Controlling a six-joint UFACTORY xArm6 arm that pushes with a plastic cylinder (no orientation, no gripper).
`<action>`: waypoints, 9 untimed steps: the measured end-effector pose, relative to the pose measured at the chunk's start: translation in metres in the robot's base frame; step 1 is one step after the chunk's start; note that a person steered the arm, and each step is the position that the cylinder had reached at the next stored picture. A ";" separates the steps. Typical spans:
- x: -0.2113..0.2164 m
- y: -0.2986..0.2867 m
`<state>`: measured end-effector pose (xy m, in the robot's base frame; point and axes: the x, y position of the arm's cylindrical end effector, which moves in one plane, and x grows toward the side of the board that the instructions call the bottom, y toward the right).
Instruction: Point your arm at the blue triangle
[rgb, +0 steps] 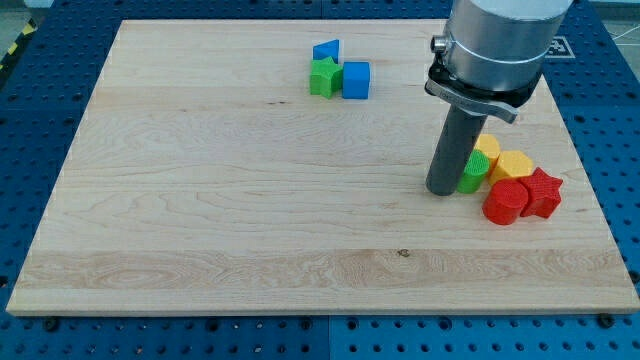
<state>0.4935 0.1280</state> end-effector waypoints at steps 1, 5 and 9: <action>0.000 0.000; -0.030 -0.078; -0.217 -0.176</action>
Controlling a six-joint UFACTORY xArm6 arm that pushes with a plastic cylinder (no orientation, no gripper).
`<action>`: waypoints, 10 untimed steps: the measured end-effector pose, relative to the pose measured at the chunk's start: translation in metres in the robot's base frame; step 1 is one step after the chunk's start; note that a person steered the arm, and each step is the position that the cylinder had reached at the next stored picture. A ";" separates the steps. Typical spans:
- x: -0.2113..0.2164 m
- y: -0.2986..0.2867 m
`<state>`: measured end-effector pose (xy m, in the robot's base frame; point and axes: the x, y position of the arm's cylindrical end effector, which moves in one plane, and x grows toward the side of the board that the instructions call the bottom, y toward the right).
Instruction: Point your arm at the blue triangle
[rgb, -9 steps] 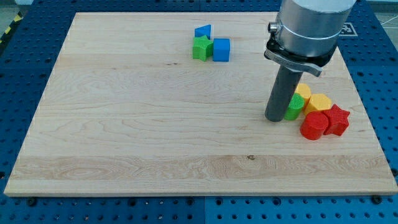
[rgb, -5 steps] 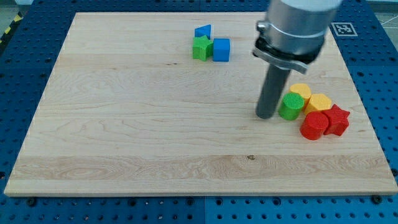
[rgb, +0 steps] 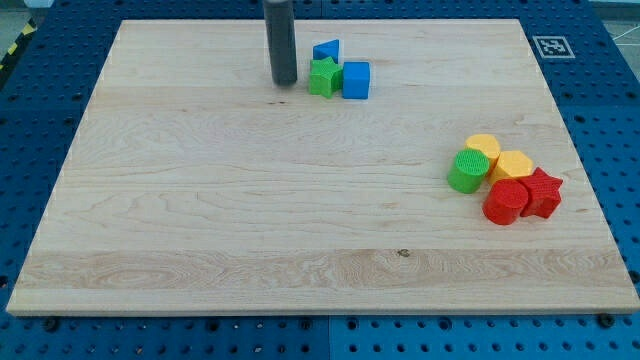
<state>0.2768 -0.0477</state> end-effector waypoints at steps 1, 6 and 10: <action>-0.070 0.014; -0.009 0.165; -0.083 0.057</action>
